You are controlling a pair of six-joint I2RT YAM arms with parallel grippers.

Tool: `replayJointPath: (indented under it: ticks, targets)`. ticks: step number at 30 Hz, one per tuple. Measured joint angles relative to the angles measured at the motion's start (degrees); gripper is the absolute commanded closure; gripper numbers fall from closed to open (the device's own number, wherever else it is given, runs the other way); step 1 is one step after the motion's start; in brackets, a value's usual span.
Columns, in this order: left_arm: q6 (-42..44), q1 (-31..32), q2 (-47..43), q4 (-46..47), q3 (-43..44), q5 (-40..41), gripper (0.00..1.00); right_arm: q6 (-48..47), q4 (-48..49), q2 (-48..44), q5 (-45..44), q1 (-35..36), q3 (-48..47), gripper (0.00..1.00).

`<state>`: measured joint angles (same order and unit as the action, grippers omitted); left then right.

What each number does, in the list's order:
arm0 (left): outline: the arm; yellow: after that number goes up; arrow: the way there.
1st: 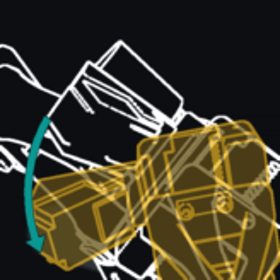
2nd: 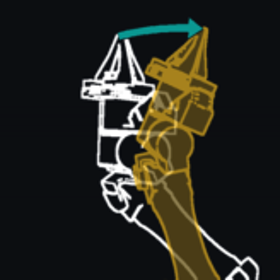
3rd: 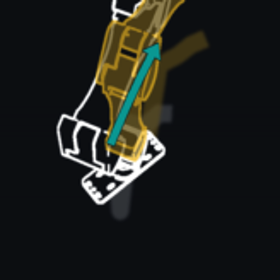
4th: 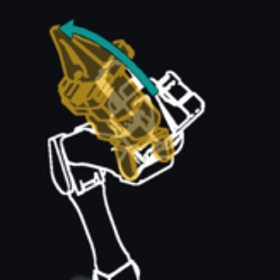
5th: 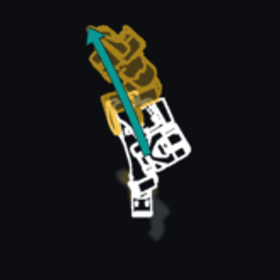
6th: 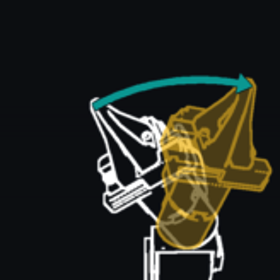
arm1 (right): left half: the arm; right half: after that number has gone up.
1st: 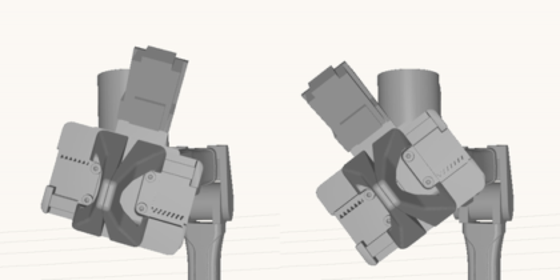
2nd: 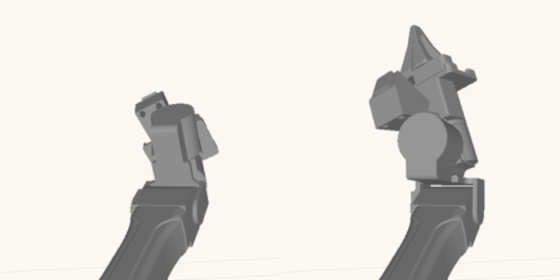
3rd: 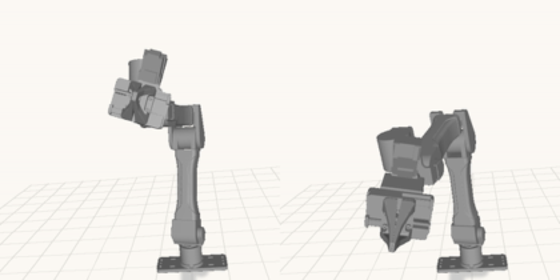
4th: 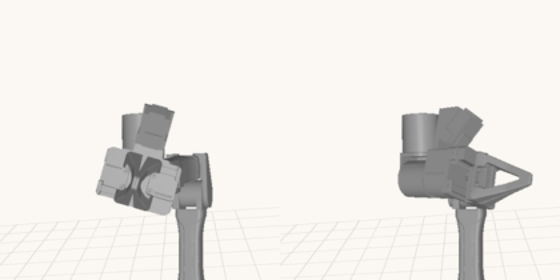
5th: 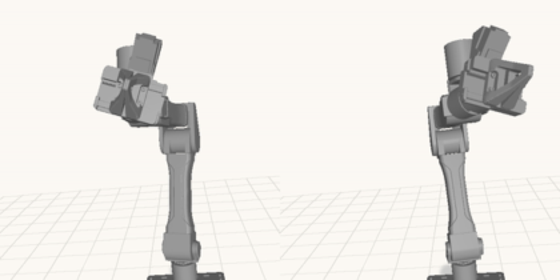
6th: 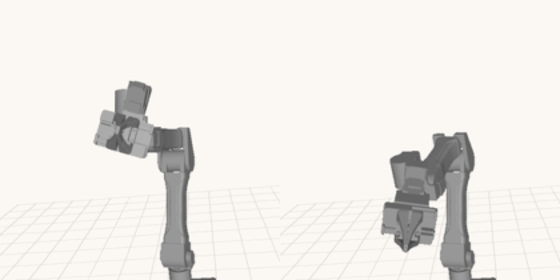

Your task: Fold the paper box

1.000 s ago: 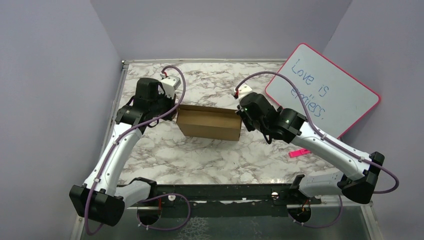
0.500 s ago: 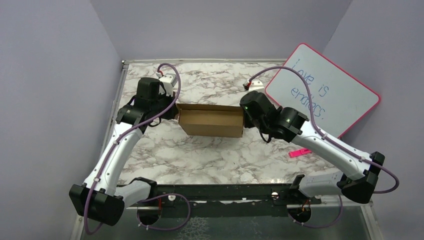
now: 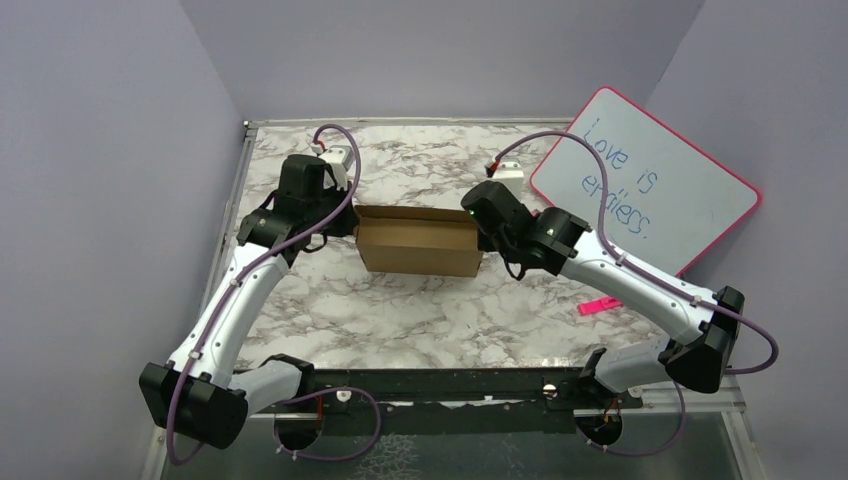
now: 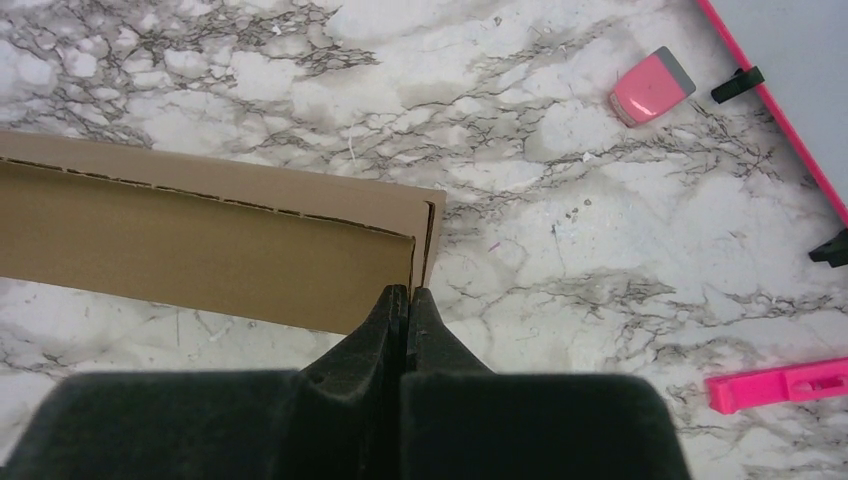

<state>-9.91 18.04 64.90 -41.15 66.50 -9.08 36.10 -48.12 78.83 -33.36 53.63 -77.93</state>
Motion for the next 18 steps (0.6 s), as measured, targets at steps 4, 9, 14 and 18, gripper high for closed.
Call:
replayJointPath:
  ticks: [4, 9, 14, 18]
  targets:
    - [-0.57, 0.46, 0.28, 1.07, -0.35, 0.59, 1.0, 1.62, 0.04, 0.04, -0.7, -0.02, 0.0, 0.99]
    - [-1.03, 0.98, 0.81, 2.29, -0.68, 1.11, 1.0, 2.93, 0.13, 0.04, -1.73, -0.02, 0.04, 0.99]
    - [-1.49, 1.53, 0.96, 3.93, -1.51, 1.29, 1.0, 3.1, 1.53, 0.02, -3.85, -0.02, 1.92, 0.99]
    - [-1.64, 1.75, 1.07, 4.46, -1.79, 1.64, 1.0, 3.04, 3.56, 0.02, -5.22, -0.02, 3.41, 0.99]
